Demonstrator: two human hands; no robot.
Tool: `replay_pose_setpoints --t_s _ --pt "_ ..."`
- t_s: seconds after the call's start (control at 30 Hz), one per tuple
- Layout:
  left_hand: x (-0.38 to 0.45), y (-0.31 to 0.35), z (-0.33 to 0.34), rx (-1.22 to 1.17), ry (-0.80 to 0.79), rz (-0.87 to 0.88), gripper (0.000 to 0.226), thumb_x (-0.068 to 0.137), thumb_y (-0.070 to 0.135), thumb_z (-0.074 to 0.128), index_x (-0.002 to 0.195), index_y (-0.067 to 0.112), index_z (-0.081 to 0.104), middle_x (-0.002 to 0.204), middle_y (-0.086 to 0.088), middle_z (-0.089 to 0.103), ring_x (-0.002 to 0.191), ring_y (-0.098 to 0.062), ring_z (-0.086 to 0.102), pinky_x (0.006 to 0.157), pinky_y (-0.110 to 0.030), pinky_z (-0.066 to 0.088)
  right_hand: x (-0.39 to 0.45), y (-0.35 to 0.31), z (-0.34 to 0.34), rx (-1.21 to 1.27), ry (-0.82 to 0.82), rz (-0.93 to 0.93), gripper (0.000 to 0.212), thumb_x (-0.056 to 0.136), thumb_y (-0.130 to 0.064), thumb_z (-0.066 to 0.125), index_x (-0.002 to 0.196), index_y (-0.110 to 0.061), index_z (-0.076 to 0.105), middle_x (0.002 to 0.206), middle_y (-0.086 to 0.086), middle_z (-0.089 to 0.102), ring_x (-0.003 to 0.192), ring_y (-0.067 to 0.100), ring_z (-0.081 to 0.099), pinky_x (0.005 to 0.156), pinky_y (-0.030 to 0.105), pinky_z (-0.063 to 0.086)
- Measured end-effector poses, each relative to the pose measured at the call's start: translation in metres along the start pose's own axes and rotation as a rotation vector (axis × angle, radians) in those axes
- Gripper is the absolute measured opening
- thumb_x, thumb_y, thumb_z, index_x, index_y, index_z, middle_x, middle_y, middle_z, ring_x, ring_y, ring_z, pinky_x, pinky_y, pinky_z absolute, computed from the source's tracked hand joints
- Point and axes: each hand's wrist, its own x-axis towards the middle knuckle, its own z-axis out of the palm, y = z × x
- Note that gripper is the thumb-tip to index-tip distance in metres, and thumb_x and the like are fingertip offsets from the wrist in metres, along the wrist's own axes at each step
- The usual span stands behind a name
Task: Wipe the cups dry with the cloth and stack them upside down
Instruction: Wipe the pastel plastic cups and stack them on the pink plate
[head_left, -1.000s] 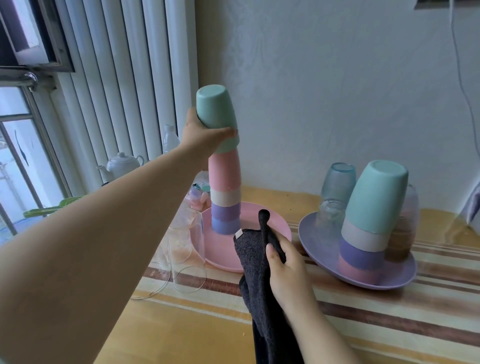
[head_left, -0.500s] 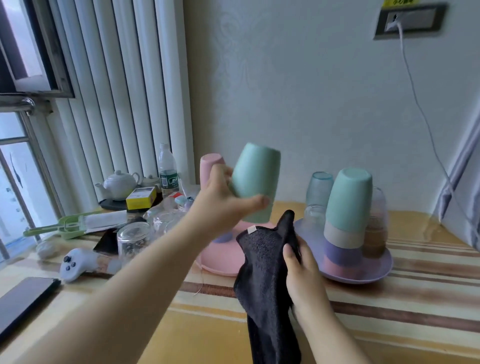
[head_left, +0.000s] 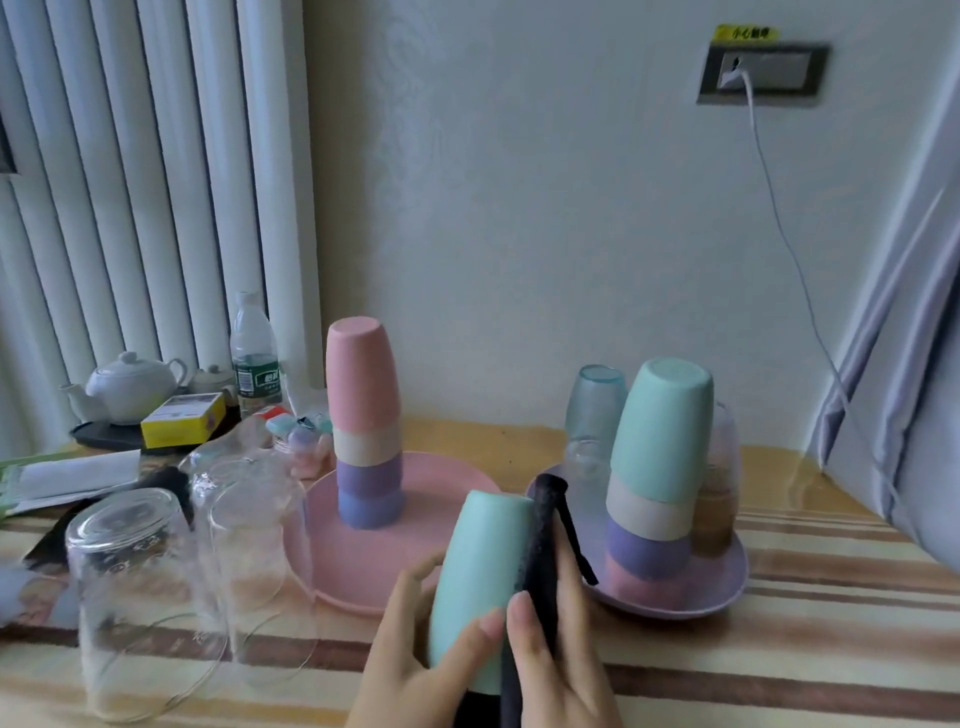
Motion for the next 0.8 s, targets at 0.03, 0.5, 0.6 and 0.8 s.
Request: replay_pose_setpoints --t_s 0.03,0.5,0.6,0.8 --pt "-0.001 -0.001 0.000 -0.001 -0.017 0.003 0.072 0.044 0.046 0.075 0.113 0.028 0.060 0.094 0.000 0.077 0.080 -0.009 0.071 0.068 -0.012 0.048 0.002 0.002 0.000 0.009 0.029 -0.001 0.049 0.093 -0.038 0.043 0.140 -0.044 0.031 0.152 -0.019 0.027 0.140 0.004 0.024 0.113 0.030 0.015" --pt "-0.029 -0.001 0.005 -0.156 -0.230 -0.125 0.049 0.078 0.044 0.067 0.124 0.030 0.064 0.125 0.005 0.067 0.119 -0.014 0.061 0.101 -0.038 0.043 -0.011 -0.009 -0.031 0.077 0.012 0.335 0.036 0.096 -0.050 0.028 0.131 -0.044 0.028 0.130 -0.042 0.031 0.115 -0.032 0.028 0.092 -0.007 0.024" --pt "-0.029 -0.001 0.007 -0.268 -0.182 -0.206 0.045 0.086 0.038 0.064 0.126 0.017 0.061 0.121 -0.005 0.069 0.116 -0.021 0.063 0.099 -0.039 0.046 -0.014 -0.009 -0.030 0.098 -0.013 0.416 0.034 0.092 -0.043 0.024 0.126 -0.041 0.026 0.119 -0.043 0.028 0.096 -0.043 0.027 0.083 -0.013 0.021" --pt "-0.019 -0.003 -0.003 -0.220 -0.218 -0.136 0.092 0.049 0.063 0.085 0.127 0.026 0.052 0.119 -0.003 0.068 0.106 -0.016 0.066 0.083 -0.028 0.054 -0.019 -0.004 -0.020 0.119 -0.079 0.400 0.048 0.091 -0.049 0.018 0.136 -0.035 0.028 0.130 -0.036 0.032 0.111 -0.035 0.030 0.086 -0.009 0.025"
